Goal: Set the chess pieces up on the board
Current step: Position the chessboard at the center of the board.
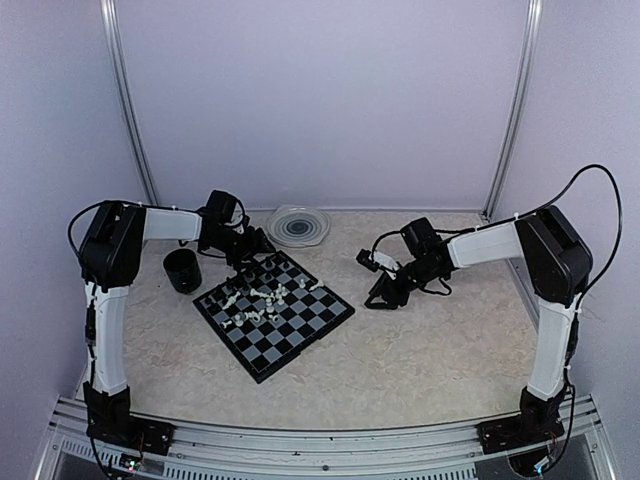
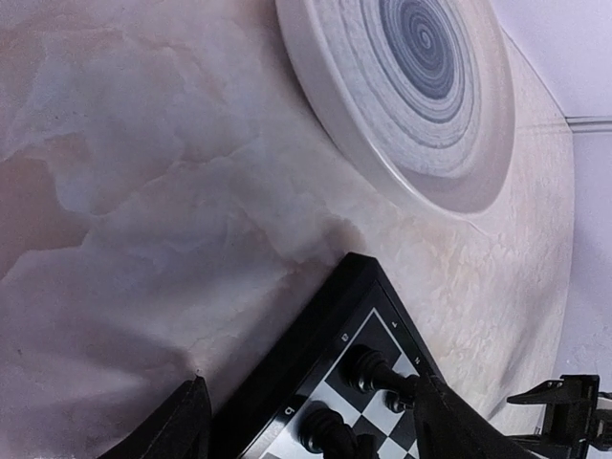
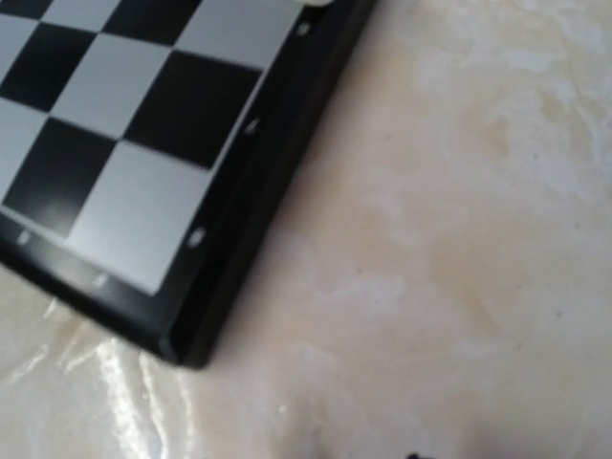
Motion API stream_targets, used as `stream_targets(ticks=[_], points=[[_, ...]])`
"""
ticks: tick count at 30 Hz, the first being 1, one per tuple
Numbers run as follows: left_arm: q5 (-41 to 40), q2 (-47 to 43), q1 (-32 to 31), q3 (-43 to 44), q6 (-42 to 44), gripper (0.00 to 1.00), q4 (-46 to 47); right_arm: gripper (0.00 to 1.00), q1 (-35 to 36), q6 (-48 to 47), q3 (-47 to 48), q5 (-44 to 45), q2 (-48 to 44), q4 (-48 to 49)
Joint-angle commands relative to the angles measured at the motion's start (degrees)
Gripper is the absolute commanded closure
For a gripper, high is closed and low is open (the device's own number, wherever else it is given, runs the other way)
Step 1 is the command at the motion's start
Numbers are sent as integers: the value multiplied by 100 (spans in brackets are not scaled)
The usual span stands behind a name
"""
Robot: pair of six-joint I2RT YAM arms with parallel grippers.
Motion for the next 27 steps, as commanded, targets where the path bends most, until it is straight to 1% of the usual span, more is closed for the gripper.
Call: stream_targets(ticks=[1, 7, 10, 16, 27], points=[[420, 96, -75, -140, 62, 28, 241, 55, 80, -188, 140, 129, -66, -172], [748, 73, -226, -309, -5, 29, 551, 54, 35, -470, 35, 434, -424, -235], [873, 86, -373, -336, -50, 29, 681, 54, -39, -528, -24, 417, -575, -272], [906, 149, -658, -325, -88, 30, 779, 54, -209, -751, -66, 468, -780, -467], [1013, 228, -1151, -205, -118, 31, 808, 53, -663, -778, -172, 190, -1025, -567]])
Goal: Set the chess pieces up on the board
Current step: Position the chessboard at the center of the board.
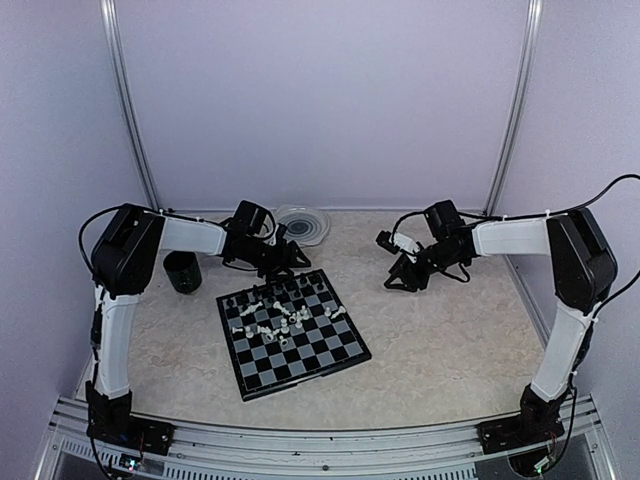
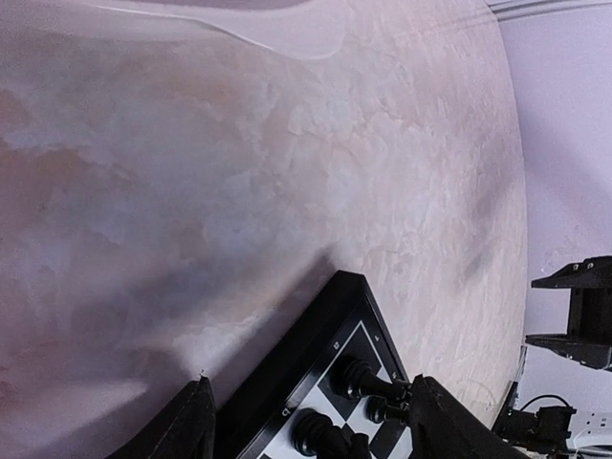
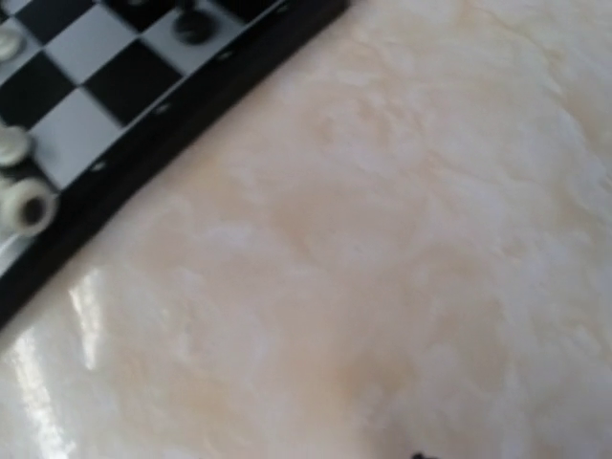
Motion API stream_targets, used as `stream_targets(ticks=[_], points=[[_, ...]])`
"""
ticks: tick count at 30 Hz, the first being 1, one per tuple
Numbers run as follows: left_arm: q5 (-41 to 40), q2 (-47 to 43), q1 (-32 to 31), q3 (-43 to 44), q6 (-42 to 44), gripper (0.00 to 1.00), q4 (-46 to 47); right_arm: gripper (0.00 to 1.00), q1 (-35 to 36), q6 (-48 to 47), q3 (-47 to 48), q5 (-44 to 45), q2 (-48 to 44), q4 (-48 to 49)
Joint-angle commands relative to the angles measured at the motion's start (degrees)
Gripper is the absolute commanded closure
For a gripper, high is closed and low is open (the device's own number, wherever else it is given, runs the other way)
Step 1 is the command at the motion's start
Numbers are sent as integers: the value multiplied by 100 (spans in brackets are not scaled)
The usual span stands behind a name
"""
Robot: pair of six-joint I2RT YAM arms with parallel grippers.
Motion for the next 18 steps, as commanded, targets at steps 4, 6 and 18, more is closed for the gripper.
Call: stream_targets(ticks=[4, 6, 18], points=[[263, 170, -420, 174, -35, 31, -12, 53, -177, -57, -106, -267, -236, -210], [261, 185, -509, 217, -24, 31, -40, 53, -178, -57, -104, -288, -235, -217], [306, 227, -867, 190, 42, 32, -99, 53, -178, -50, -122, -333, -222, -225]])
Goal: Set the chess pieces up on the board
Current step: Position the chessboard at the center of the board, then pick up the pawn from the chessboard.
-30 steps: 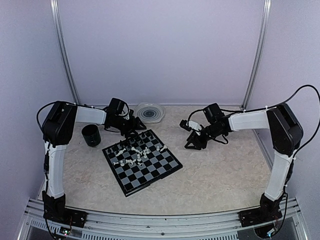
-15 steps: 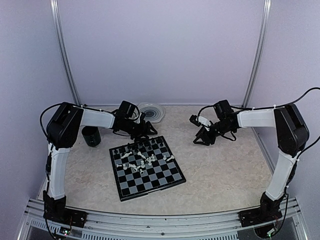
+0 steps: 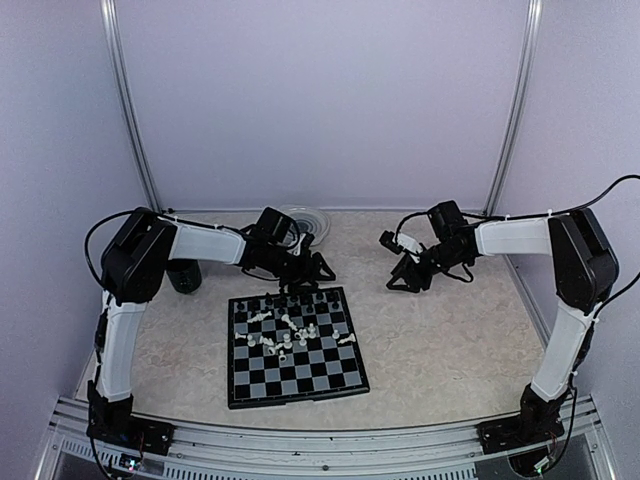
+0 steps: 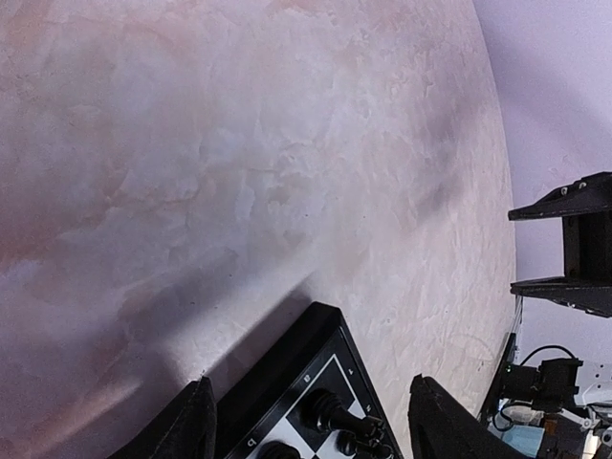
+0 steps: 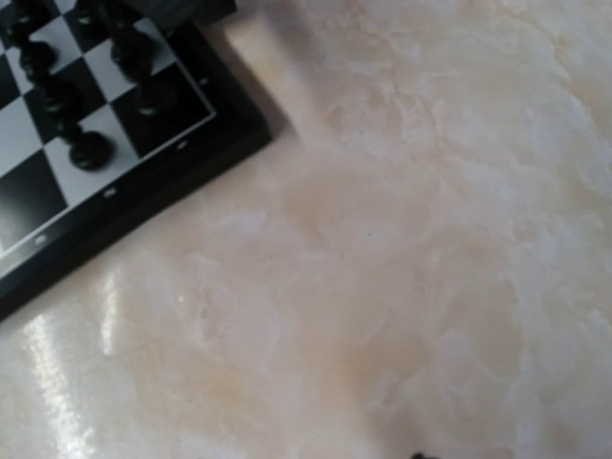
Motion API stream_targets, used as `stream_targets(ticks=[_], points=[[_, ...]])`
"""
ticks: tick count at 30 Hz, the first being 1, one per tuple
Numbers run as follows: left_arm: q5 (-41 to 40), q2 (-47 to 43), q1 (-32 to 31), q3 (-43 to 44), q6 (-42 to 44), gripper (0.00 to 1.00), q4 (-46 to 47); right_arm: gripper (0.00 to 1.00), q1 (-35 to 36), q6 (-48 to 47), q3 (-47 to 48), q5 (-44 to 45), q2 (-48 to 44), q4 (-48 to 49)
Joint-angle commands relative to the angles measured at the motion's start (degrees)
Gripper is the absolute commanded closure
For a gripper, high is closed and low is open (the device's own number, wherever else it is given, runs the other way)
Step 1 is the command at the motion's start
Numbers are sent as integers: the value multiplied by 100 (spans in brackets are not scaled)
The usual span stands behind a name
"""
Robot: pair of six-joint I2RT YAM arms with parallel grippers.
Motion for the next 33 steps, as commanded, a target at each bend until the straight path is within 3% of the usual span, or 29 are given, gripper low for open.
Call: stream_targets(ticks=[1, 8, 14, 18, 23, 25, 28, 33], points=[[156, 147, -103, 89, 46, 32, -139, 53, -27, -40, -75, -99, -174, -104], [-162, 57, -2, 1000, 485, 32, -693, 53, -27, -22, -45, -173, -193, -158], [-1598, -810, 144, 1289, 1255, 31, -1184, 53, 68, -52, 152, -311, -573, -448], [-2710, -1849, 110, 569, 1873, 31, -952, 53, 441, -253, 155, -215, -981, -539], [-3766, -3236, 113, -1236, 2074, 29, 558, 53, 1114, -615, 252, -101, -1078, -897], [-3735, -3736, 161, -1714, 1995, 28, 1066, 57, 1420, -801, 518, 239, -785, -1301], [-3750, -4060, 198, -1983, 1966, 29, 1101, 64, 1820, -952, 879, 717, -341, -1711], [-4034, -4303, 188, -1938, 2083, 29, 922, 60, 2300, -971, 1178, 1007, 92, -1886]])
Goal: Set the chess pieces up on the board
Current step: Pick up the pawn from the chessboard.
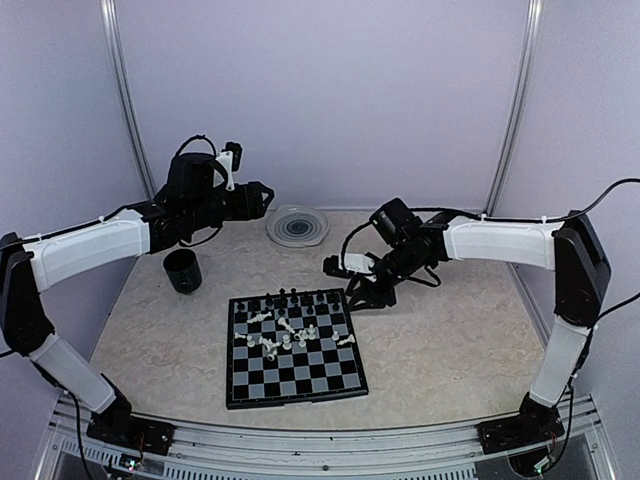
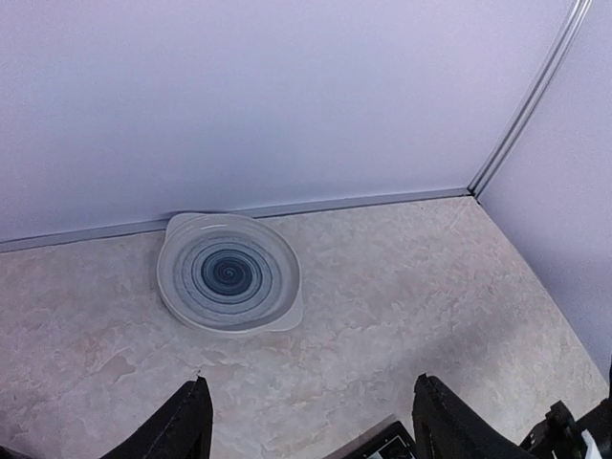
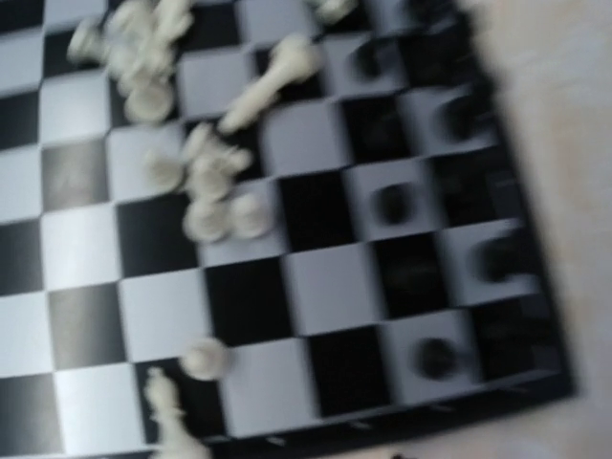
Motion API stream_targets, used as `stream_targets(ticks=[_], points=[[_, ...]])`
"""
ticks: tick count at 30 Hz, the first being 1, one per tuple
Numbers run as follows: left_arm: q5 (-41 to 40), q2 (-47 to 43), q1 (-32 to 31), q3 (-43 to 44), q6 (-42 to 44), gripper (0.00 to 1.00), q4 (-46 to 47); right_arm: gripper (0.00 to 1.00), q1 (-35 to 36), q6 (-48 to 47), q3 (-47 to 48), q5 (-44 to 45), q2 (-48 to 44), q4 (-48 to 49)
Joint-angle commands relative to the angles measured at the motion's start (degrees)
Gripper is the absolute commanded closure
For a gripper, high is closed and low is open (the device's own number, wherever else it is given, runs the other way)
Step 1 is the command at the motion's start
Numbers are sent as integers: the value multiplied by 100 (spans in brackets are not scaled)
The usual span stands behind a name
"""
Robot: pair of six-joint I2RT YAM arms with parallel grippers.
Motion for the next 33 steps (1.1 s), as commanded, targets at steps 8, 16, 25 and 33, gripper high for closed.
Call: stream_targets(ticks=[8, 16, 25, 33], points=[[-103, -326, 161, 35, -44, 29, 76, 59, 652, -383, 576, 380, 880, -934], [-59, -344, 175, 42, -63, 29, 53, 65, 734, -243, 795, 381, 1188, -921], [-8, -275, 183, 82, -74, 29, 0, 75, 813, -195, 884, 310, 1387, -916], [65, -187, 183, 116, -118, 29, -25, 98, 867, -146, 980, 337, 1435, -927]])
